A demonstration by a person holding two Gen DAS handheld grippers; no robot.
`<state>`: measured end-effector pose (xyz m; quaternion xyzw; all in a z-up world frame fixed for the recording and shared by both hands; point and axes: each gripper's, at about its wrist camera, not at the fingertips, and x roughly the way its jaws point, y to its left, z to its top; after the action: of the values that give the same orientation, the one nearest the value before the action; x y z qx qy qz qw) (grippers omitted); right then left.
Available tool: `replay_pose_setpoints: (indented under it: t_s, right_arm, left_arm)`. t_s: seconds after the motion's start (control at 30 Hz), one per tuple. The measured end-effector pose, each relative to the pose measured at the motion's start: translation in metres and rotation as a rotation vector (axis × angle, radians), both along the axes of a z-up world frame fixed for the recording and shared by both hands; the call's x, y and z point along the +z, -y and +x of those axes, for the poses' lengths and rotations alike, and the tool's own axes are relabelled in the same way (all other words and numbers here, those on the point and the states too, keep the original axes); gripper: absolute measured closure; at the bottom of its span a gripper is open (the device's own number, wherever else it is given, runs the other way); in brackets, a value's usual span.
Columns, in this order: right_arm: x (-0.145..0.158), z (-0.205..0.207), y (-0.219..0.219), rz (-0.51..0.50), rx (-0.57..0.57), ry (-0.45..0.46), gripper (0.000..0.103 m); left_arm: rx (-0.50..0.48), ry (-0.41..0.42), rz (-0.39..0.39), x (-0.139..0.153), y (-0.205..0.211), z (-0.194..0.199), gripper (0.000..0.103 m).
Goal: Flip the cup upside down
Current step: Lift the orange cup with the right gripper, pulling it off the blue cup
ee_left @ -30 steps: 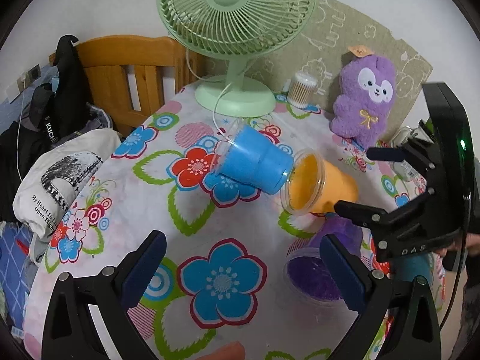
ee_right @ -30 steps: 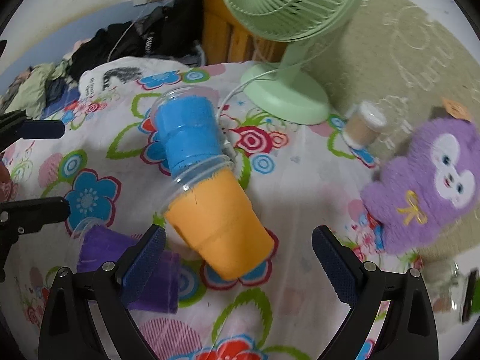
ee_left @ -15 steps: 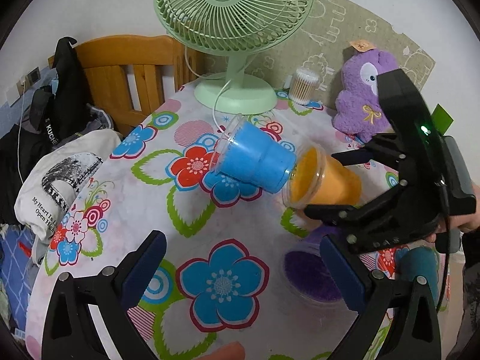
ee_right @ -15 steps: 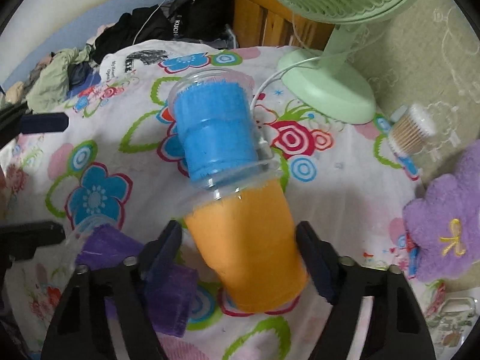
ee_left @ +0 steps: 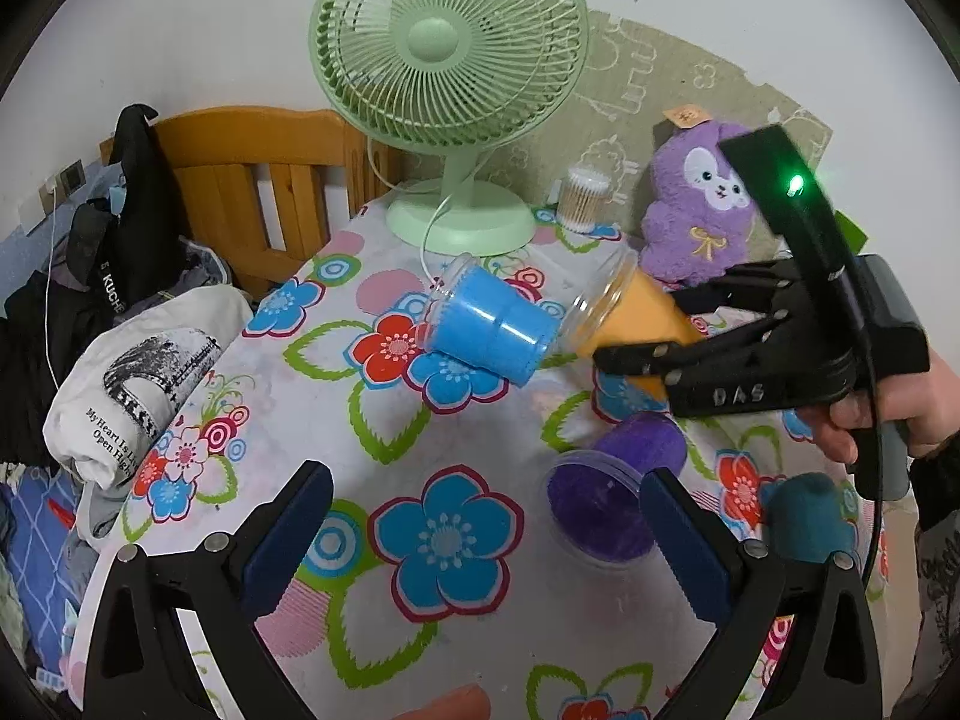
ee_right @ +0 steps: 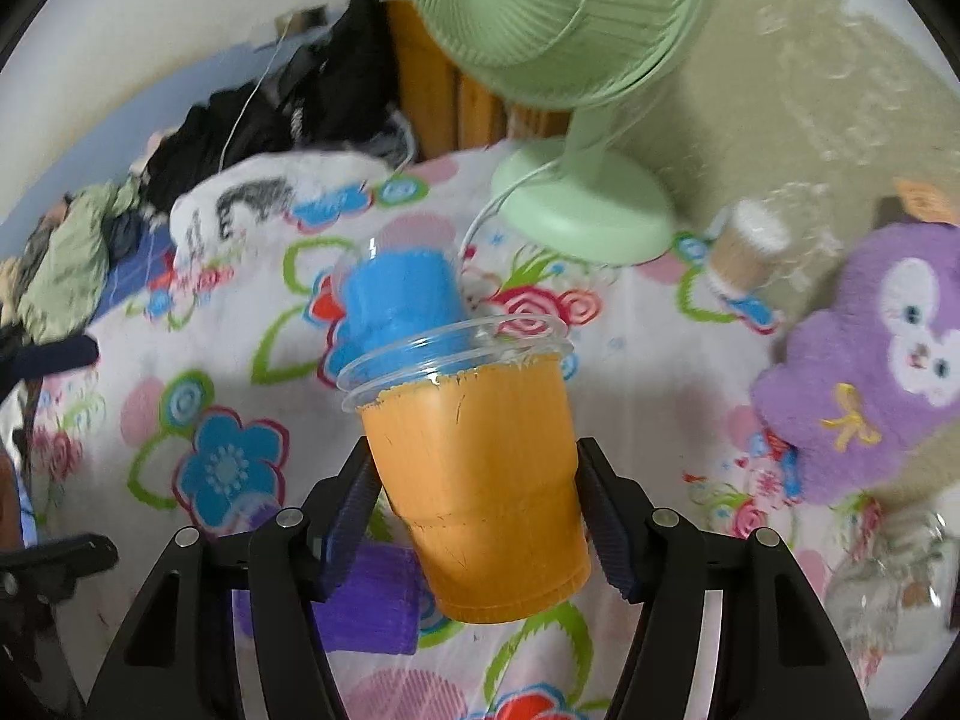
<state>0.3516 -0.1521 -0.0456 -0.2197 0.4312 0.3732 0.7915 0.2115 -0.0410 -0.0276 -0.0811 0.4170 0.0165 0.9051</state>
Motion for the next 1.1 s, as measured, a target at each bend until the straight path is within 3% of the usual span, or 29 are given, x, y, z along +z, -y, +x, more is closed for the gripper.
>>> replay_pose_setpoints:
  t_s: [0.37, 0.77, 1.1]
  right_arm:
    - [0.042, -0.062, 0.011, 0.043, -0.182, 0.073, 0.037]
    - [0.051, -0.136, 0.021, 0.038, -0.339, 0.074, 0.036]
    - [0.062, -0.190, 0.035, 0.065, -0.406, 0.077, 0.036]
  left_arm:
    - [-0.040, 0.063, 0.022, 0.019, 0.007, -0.044, 0.000]
    - [-0.066, 0.099, 0.037, 0.030, 0.005, -0.091, 0.000]
    - [-0.094, 0.124, 0.046, 0.036, 0.006, -0.127, 0.000]
